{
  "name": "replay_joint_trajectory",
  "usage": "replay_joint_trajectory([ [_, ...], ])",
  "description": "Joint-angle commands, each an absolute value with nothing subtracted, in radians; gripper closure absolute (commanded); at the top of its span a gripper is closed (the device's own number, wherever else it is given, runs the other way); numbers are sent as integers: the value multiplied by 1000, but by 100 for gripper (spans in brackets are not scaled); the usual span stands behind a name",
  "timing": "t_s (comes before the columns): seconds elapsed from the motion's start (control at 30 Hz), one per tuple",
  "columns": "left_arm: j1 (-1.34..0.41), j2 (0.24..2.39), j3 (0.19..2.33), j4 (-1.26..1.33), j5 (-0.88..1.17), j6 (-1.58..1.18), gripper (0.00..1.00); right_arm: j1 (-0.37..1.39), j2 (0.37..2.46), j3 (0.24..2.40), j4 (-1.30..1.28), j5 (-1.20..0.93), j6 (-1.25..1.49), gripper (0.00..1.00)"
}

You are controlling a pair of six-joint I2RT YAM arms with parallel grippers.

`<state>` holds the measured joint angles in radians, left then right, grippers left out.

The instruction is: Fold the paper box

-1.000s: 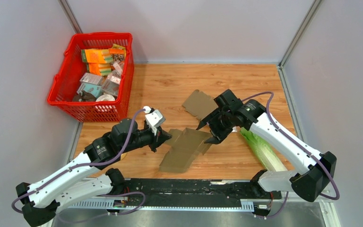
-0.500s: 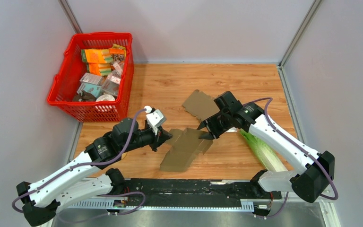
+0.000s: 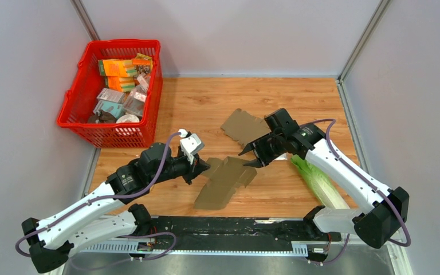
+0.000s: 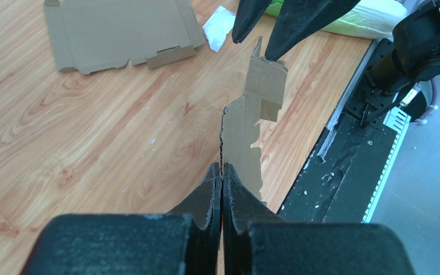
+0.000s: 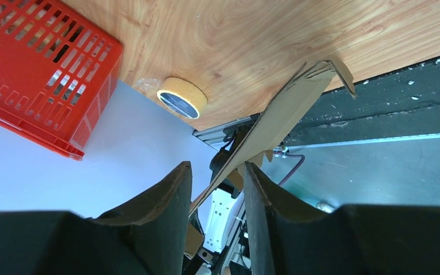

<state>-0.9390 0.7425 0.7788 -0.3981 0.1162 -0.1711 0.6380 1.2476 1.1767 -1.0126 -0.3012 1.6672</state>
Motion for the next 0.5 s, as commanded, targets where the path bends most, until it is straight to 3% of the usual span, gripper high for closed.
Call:
replay_joint_trajectory([
  [0.0, -939, 736, 784, -342, 137, -153, 100, 632, 1252, 1169, -1000, -330, 1664, 58],
  [0.47, -939, 735, 778, -318, 129, -158, 100, 632, 1258, 1140, -950, -357, 1695, 77],
])
